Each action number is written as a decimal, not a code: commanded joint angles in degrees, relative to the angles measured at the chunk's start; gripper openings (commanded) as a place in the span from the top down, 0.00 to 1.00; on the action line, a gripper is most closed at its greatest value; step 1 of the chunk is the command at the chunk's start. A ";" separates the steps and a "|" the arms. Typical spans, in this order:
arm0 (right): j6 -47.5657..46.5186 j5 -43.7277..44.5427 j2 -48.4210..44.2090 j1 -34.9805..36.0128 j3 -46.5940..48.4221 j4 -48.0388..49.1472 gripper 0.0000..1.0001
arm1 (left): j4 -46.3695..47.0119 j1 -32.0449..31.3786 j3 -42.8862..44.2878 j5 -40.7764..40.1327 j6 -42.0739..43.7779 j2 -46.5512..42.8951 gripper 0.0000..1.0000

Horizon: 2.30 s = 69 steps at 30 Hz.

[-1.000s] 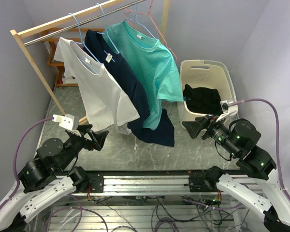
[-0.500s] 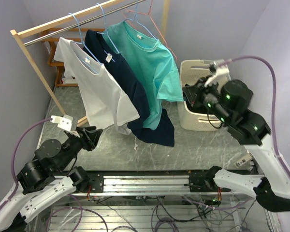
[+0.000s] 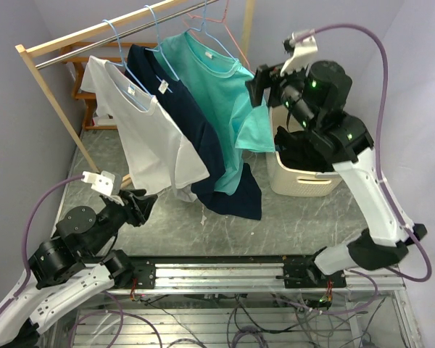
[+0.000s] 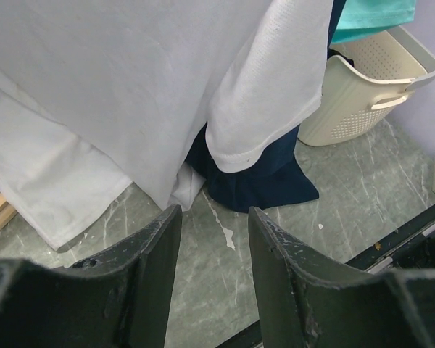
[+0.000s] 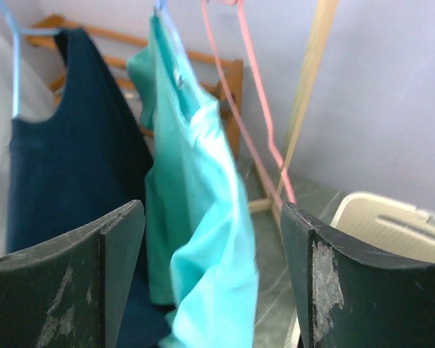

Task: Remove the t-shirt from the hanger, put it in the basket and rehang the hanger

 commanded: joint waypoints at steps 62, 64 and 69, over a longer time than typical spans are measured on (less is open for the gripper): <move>14.06 -30.93 2.02 -15.76 -7.17 29.06 1.00 | 3.03 -0.07 -0.44 2.53 2.77 -6.82 0.15; 13.63 -31.31 0.28 -15.81 -8.27 28.26 1.00 | 3.55 -0.04 -0.53 3.13 3.20 -7.00 0.14; 10.72 -31.66 -4.55 -15.76 -8.56 20.82 1.00 | 5.85 -0.06 -0.41 5.46 6.33 -6.74 0.14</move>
